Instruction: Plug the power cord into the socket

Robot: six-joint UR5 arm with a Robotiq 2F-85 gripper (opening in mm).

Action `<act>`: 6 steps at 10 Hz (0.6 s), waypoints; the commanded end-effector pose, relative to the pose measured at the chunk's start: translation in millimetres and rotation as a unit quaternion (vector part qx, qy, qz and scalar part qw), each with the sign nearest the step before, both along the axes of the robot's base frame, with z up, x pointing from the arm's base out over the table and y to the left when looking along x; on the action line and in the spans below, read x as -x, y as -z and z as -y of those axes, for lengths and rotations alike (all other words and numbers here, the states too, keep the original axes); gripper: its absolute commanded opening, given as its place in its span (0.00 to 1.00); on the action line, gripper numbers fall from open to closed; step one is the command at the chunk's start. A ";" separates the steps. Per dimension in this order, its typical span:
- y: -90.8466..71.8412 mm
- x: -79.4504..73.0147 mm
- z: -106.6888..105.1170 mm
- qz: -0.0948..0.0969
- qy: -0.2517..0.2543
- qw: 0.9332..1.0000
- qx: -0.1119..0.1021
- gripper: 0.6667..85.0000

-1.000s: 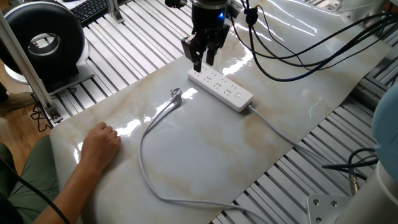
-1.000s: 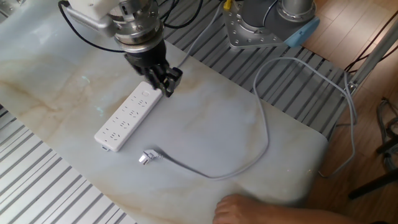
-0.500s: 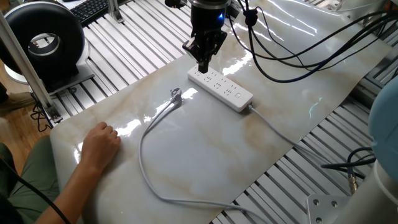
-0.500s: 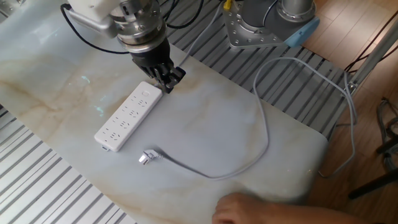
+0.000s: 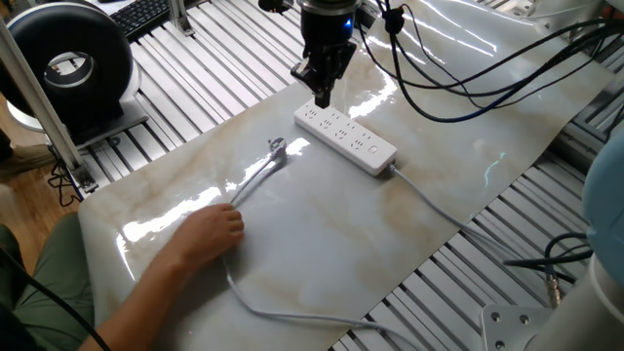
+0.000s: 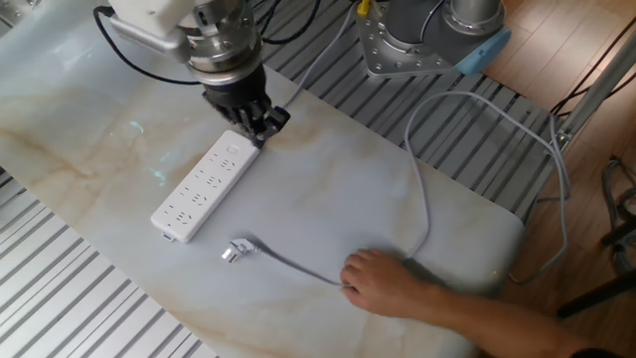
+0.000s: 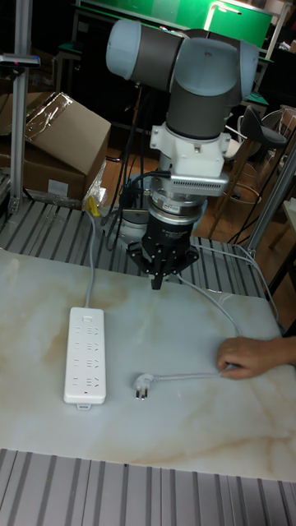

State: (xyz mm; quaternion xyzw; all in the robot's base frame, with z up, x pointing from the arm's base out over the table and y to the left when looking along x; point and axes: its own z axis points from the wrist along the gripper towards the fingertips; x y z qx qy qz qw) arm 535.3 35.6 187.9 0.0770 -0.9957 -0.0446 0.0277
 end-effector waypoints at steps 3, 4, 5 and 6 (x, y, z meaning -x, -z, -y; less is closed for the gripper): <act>-7.0 0.5 -15.8 -0.022 0.009 1.000 0.001 0.00; -5.0 -4.0 -18.8 -0.014 0.011 1.000 -0.004 0.00; -2.9 -9.7 -25.8 -0.006 0.021 1.000 -0.016 0.00; 0.8 -14.7 -26.6 -0.001 0.030 0.999 -0.014 0.00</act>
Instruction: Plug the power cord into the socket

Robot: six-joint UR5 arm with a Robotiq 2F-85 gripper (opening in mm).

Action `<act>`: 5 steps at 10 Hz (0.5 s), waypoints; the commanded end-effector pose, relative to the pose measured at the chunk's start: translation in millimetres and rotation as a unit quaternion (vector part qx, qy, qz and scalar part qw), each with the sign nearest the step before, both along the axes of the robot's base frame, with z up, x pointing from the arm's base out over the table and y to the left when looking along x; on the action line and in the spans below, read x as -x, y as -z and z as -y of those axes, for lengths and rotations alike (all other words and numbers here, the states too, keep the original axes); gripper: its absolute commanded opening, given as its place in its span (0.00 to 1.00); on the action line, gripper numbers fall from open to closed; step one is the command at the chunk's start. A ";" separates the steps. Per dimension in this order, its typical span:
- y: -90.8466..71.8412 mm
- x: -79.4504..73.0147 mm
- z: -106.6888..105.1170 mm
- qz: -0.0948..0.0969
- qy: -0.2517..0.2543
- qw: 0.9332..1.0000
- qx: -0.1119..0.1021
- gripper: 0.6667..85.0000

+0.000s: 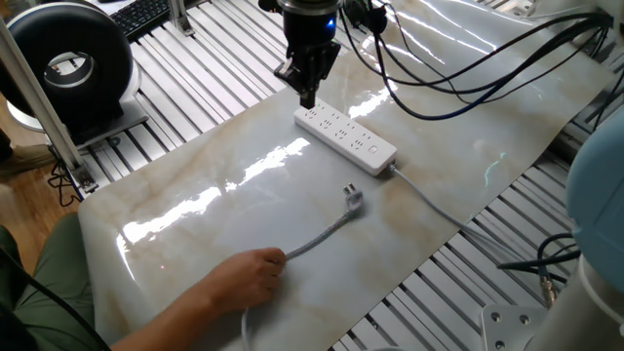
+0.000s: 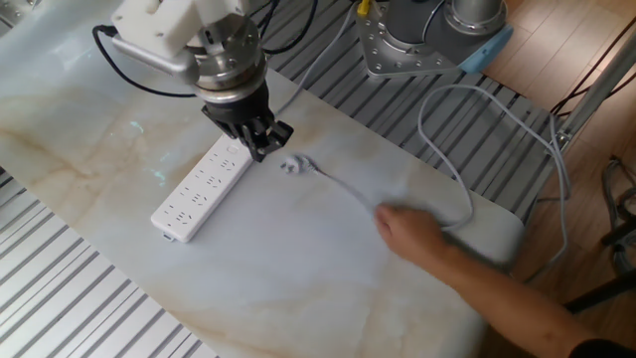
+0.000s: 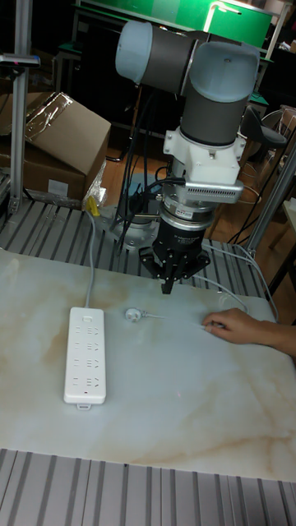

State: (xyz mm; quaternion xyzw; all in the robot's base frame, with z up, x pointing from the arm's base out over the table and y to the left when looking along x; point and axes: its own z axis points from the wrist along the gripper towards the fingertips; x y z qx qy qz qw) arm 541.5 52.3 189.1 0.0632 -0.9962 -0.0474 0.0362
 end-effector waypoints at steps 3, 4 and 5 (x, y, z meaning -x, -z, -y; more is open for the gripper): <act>12.1 -15.4 -12.0 0.015 0.025 1.000 -0.001 0.00; 12.6 -19.5 -18.2 0.022 0.022 0.999 -0.012 0.00; 8.7 -20.9 -26.9 0.024 0.016 0.999 -0.027 0.00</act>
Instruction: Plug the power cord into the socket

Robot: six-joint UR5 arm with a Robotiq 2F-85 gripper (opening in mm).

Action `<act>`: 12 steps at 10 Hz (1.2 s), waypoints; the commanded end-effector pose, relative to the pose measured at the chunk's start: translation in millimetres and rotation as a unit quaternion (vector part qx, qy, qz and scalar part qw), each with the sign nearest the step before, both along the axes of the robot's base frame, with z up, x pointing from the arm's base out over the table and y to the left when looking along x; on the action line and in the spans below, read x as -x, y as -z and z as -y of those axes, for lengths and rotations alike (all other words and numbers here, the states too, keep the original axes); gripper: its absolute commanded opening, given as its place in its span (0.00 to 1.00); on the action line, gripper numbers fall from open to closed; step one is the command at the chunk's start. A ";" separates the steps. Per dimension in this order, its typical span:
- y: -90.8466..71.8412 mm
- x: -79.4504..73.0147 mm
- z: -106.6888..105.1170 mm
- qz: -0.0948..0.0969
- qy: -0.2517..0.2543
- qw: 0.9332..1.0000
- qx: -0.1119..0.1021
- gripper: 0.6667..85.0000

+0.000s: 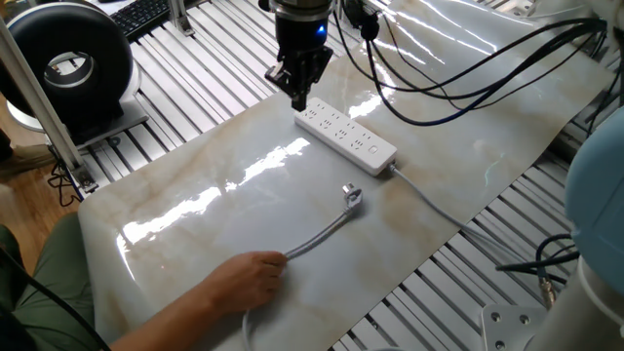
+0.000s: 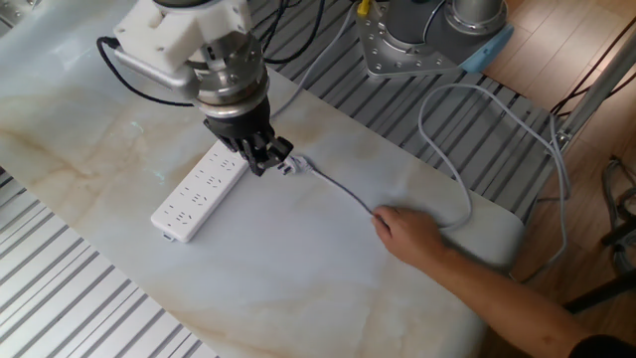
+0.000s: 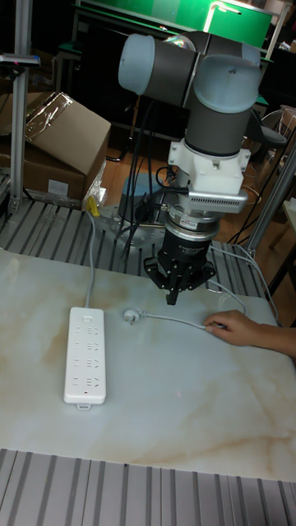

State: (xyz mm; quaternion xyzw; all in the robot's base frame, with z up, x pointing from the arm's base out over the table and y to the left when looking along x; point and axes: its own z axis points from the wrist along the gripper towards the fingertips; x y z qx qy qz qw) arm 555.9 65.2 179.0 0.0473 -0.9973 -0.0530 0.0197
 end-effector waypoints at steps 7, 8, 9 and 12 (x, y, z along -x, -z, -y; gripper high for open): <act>-8.7 -18.5 -63.1 -0.017 0.040 0.999 -0.030 0.00; -8.1 -17.2 -58.8 -0.018 0.032 0.999 -0.022 0.00; -7.8 -16.0 -56.4 -0.018 0.019 1.000 -0.018 0.00; -6.1 -8.6 -31.4 -0.028 -0.027 0.999 0.028 0.02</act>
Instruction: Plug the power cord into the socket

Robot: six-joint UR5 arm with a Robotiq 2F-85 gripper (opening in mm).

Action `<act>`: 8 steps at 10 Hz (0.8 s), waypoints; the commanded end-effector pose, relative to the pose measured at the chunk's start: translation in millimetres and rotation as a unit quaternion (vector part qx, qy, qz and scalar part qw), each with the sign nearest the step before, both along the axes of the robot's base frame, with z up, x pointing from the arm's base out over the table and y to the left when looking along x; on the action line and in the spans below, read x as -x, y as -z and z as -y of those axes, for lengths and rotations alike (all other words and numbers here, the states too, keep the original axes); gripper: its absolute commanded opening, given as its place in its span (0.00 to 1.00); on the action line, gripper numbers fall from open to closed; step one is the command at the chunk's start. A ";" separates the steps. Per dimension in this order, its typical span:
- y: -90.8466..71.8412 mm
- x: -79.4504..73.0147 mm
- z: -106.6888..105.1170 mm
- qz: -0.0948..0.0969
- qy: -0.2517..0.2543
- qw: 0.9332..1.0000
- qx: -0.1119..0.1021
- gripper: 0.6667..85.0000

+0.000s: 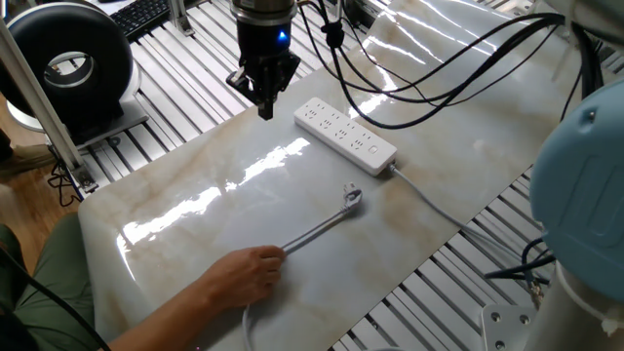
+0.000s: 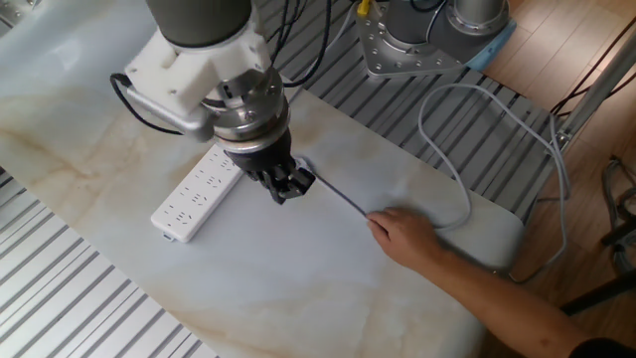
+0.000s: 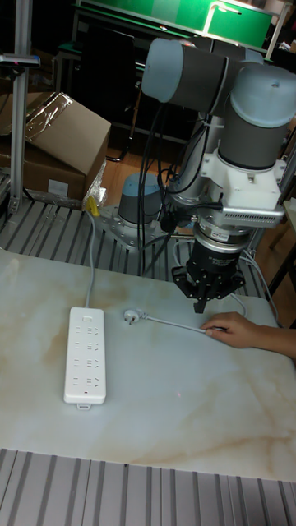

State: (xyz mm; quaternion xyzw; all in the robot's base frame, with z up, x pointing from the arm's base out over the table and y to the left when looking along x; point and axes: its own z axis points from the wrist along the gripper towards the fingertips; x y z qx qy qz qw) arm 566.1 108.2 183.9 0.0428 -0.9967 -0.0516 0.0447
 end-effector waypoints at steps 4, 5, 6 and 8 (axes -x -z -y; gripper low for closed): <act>-1.7 3.8 8.5 -0.003 -0.079 0.997 0.013 0.24; -0.6 -6.1 12.9 0.017 -0.105 0.994 0.021 0.25; -0.5 -10.8 8.1 0.028 -0.123 0.992 0.011 0.35; 14.4 -18.5 14.6 0.039 -0.149 0.988 0.022 0.38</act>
